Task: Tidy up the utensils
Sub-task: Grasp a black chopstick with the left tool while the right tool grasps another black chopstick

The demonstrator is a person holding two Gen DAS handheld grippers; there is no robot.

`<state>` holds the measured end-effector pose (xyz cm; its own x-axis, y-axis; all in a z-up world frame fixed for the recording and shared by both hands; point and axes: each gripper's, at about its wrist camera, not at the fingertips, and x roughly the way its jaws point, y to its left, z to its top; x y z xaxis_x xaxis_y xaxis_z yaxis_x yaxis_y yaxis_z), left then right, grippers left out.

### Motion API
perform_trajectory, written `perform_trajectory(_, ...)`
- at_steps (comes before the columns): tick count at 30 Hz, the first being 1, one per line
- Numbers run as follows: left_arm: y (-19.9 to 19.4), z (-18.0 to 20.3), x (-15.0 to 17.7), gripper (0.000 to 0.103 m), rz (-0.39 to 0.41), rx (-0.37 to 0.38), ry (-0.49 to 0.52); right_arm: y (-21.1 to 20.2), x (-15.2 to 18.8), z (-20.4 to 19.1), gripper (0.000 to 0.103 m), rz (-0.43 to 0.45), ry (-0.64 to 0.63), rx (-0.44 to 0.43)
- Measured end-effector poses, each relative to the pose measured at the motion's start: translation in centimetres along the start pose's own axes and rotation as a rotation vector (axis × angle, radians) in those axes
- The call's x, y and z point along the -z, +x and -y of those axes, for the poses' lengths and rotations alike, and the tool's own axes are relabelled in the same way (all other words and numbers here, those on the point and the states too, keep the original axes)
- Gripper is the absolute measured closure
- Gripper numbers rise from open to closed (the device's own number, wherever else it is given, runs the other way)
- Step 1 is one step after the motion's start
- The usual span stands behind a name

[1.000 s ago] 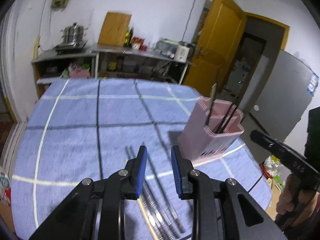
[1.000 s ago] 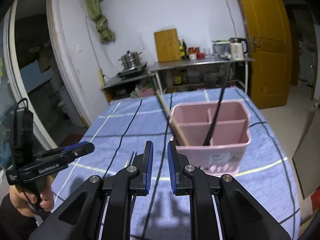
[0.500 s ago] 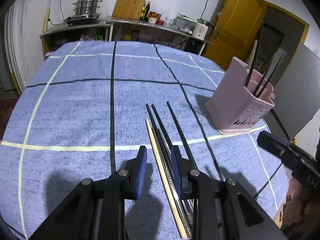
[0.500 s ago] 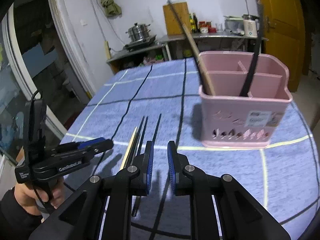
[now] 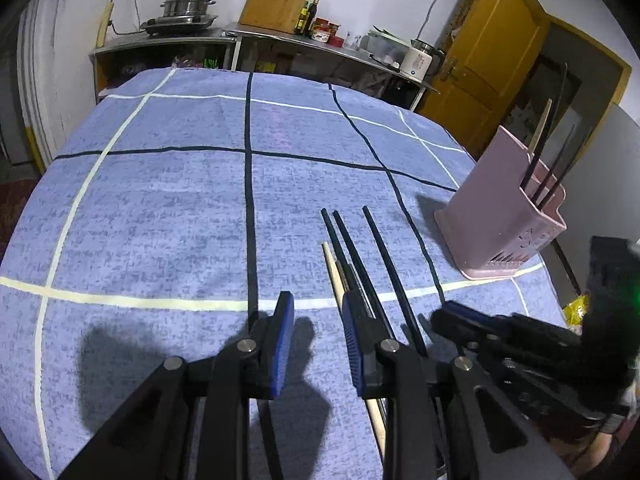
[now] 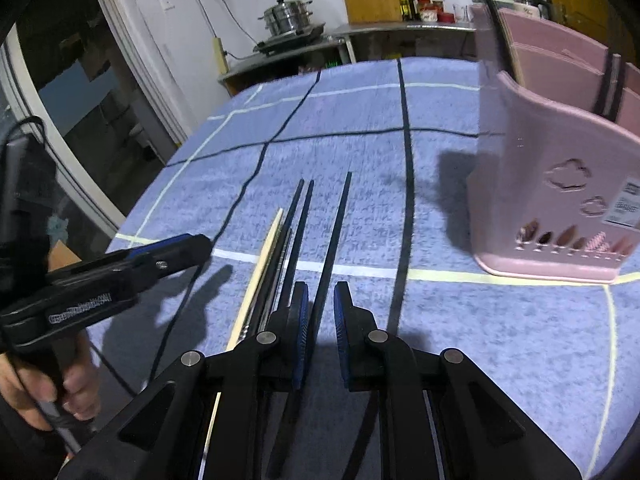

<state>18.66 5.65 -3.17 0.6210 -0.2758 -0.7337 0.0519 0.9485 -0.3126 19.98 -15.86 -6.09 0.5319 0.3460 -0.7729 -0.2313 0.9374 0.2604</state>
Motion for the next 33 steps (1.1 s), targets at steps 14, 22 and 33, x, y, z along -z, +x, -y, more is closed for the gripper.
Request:
perform_trajectory(14,2.2,3.3,-0.9,0.077,-0.027,0.099,-0.004,0.6,1.0,1.5,0.095,-0.022,0.014,0.041)
perform_trajectory(22,5.2,5.3,-1.0,0.077,-0.072,0.067,0.006,-0.8,2.0,3.3,0.095,-0.014,0.045,0.049)
perform_trajectory(33,6.0,6.0,-0.2,0.077,-0.094,-0.031,0.03,-1.6,2.5,4.3,0.095,0.001,0.065,0.035)
